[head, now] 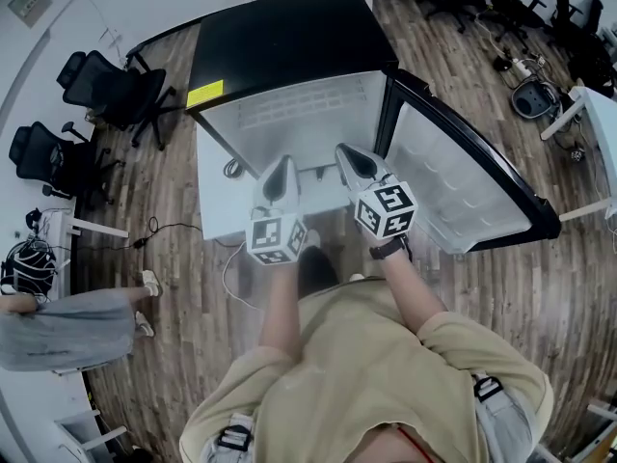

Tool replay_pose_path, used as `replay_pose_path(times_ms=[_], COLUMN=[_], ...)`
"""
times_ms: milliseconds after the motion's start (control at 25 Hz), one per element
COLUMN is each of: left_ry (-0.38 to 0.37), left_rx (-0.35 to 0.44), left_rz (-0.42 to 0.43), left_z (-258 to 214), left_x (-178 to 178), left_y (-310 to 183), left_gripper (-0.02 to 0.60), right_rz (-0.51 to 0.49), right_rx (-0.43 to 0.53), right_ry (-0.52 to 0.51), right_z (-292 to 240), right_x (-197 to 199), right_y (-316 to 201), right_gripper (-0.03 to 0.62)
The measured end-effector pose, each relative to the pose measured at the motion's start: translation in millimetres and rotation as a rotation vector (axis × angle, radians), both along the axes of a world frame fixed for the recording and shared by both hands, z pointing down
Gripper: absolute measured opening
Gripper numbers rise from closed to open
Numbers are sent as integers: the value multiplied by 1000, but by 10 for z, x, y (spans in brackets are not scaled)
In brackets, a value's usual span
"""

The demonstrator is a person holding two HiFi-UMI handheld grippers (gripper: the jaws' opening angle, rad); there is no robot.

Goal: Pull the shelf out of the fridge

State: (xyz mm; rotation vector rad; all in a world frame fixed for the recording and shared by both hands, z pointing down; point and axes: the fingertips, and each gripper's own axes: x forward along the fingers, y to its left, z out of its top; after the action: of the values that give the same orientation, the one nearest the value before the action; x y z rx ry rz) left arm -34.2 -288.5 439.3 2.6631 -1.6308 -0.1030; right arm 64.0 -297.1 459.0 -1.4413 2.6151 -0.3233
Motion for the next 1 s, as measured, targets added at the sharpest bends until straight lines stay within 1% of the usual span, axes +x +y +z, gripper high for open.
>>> replay_pose_path(times_ms=[160,320,440,560,720,920,1000], left_ry=[7,0,-7,-9,-21,-31,-36], left_rx=[8,25,21,16,16,19,24], left_rz=[-20,9,20,19,24,27,34], left_z=[-18,-82,-49,-21,-11,-37,-56], left_x=[-86,-91,-113,-163,-213,-260,-255], left_y=[-151,-216,-224,-225,-249,-296,-315], left_gripper=[-2,-2,-2,-2,-2,-2,-2], right_rz=[-3,-22,-36,-56,-66,-63,-56], right_rx=[-35,-62,-96,-148,-215,-239,-248], right_ry=[-38,-71,-126,-212,-354,-516,-580], right_z=[54,93,182,273,344,375,410], right_x=[-44,-147,-232,-308,-342,-361,-360], right_y=[-147,-256,-306,-359,-464,-627,-691], right_gripper=[8,8,8,8,8,28,48])
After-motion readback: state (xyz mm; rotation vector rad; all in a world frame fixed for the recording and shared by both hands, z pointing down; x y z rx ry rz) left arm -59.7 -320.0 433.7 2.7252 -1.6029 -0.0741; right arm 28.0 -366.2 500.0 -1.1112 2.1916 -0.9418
